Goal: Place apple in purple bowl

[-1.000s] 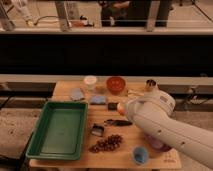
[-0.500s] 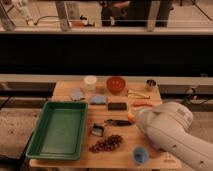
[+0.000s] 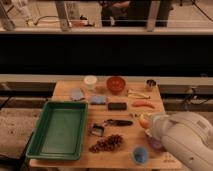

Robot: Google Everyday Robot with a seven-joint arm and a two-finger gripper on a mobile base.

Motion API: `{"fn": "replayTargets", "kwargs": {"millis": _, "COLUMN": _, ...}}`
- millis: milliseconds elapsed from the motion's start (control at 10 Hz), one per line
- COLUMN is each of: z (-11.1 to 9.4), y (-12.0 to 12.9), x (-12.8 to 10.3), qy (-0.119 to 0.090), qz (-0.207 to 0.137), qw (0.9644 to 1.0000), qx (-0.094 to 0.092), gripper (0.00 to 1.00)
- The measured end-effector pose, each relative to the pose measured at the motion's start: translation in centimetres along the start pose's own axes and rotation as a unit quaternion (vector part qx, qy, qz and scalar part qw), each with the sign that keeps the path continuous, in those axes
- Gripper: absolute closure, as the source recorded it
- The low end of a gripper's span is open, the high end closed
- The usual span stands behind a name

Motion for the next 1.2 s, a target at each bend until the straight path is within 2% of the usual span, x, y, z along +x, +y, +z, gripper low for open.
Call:
{"fn": "replayTargets", "kwargs": {"millis": 500, "z": -1.5, "y": 3.0, "x": 2.6, "qy": 0.028, "qz": 0.038, "qw": 0.9989, "qx": 0.001, "gripper": 1.0}}
{"fn": "replayTargets", "kwargs": {"millis": 1200, "z": 0.5, "y": 5.8, "x": 6.0, "qy": 0.042, "qz": 0.067, "qw": 0.9962, "qx": -0.036, "gripper": 1.0}}
